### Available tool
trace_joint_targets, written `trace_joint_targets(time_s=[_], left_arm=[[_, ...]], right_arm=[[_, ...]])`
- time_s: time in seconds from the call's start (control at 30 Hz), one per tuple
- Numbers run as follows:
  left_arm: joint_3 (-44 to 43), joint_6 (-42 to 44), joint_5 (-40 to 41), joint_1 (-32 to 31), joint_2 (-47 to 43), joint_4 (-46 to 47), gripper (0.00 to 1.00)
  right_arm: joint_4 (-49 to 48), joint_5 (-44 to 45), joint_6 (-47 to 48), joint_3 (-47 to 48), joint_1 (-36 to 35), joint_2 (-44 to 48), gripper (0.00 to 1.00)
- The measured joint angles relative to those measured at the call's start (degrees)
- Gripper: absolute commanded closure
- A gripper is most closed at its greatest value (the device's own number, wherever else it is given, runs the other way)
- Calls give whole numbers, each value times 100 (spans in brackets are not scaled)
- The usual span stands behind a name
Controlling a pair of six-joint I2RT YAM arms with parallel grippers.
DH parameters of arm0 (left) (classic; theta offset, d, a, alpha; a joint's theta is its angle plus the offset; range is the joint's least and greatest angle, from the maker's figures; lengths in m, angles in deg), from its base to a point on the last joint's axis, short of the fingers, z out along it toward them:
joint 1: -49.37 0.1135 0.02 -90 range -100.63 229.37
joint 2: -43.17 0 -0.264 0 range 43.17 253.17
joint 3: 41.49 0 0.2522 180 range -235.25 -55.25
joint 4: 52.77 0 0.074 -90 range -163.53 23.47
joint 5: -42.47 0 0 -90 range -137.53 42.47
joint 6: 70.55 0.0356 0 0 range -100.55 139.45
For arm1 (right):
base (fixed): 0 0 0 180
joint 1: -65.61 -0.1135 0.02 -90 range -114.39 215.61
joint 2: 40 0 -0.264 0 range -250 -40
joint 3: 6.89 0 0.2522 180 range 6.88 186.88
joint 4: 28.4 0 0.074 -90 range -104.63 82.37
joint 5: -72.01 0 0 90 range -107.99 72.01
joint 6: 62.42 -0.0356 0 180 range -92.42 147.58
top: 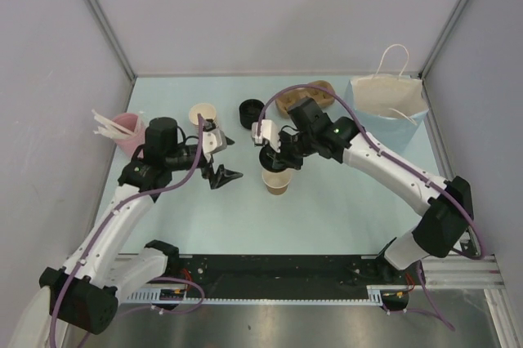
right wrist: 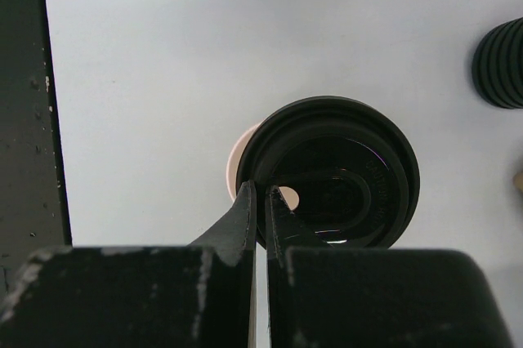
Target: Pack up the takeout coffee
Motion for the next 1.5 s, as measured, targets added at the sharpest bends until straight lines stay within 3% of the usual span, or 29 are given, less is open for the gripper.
trace_joint_targets(time_s=[0.2, 0.6, 0.83, 1.5], left_arm=[[728, -94, 168, -2, -251, 468, 0], [538, -52, 229, 0, 275, 870, 0], [1134, -85, 227, -2, 63, 1156, 0], [1150, -92, 221, -2, 11, 1287, 0]], right_arm=[[267, 195, -46, 179, -44, -332, 100], [474, 520, -179, 179, -437, -573, 100], [474, 527, -236, 166, -238, -673, 100], [260, 514, -343, -61, -236, -861, 100]])
